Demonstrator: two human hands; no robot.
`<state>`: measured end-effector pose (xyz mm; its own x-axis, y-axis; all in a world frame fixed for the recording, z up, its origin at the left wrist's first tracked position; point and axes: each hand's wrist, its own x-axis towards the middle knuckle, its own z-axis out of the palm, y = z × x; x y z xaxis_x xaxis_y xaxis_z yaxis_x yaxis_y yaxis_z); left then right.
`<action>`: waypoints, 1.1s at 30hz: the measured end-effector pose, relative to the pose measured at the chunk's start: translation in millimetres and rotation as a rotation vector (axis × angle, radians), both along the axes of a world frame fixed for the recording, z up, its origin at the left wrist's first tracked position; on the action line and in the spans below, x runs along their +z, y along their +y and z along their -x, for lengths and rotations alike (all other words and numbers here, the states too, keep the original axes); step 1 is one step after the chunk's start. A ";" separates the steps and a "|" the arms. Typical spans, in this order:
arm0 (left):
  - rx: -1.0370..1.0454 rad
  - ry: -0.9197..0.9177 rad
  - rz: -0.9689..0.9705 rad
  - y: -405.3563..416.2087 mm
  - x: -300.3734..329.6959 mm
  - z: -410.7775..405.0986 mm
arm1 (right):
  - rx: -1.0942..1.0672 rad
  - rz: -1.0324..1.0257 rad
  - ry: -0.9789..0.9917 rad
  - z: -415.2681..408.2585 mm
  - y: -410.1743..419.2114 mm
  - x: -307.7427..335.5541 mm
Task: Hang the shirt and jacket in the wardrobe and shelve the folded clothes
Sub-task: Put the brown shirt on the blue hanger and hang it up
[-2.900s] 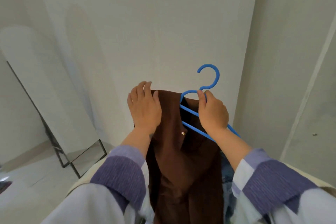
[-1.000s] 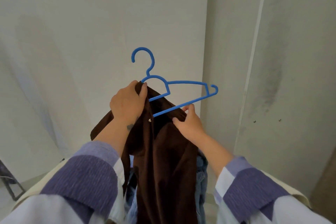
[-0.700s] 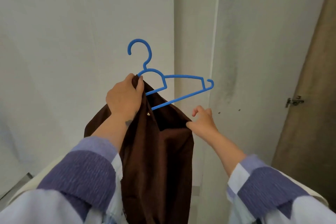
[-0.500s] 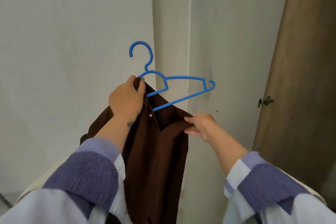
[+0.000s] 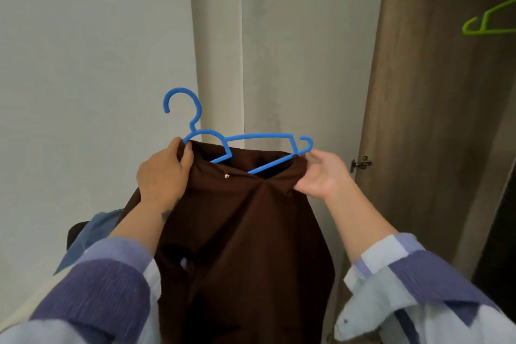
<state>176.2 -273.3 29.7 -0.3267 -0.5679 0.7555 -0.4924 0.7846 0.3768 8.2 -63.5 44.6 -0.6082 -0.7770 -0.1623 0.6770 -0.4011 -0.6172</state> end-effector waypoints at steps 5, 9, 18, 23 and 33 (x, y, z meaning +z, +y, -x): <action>0.008 -0.012 0.014 1.6 0.3 -1.2 | 0.015 -0.009 0.008 4.9 3.5 4.9; 0.023 -0.028 0.043 -1.1 -1.1 -4.8 | 0.006 -0.070 0.058 11.4 10.5 8.7; 0.007 -0.099 0.102 -0.5 -2.2 0.9 | -0.162 -0.153 0.134 23.5 16.0 21.0; 0.033 -0.104 0.125 7.8 -1.3 11.7 | -0.442 -0.471 0.571 26.0 8.9 19.9; 0.132 -0.167 0.269 38.3 16.6 40.0 | -0.788 -0.910 1.368 26.1 12.8 9.3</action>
